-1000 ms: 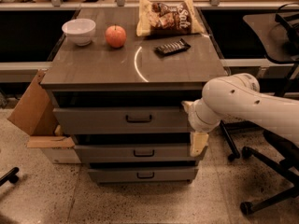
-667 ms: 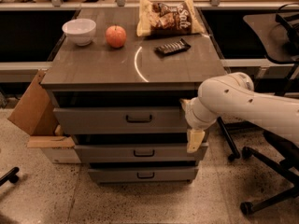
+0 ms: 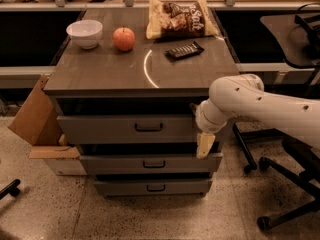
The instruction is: Open top drawer
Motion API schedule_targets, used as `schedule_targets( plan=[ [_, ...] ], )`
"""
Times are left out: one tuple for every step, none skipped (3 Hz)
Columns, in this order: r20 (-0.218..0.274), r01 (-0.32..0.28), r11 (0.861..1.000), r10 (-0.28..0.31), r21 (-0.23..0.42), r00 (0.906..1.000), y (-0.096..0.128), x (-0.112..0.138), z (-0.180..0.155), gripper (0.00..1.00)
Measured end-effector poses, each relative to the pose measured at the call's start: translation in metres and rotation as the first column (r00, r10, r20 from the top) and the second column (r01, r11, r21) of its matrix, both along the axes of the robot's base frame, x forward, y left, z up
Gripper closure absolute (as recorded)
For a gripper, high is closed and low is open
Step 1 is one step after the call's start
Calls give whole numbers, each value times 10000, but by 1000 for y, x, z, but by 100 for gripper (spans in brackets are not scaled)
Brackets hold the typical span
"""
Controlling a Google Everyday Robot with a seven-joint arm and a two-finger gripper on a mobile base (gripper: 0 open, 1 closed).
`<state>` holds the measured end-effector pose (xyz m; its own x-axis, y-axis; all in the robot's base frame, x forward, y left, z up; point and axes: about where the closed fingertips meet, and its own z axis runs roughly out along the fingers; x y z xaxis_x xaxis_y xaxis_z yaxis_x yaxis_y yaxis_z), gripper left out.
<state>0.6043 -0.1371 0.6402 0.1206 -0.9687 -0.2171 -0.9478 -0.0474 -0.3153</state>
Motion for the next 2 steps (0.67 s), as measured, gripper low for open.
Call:
schedule_targets(
  plan=[
    [-171, -142, 9999, 142, 1, 9998, 6, 1, -2, 17],
    [-348, -245, 9997, 246, 33, 9991, 6, -13, -1, 40]
  ],
)
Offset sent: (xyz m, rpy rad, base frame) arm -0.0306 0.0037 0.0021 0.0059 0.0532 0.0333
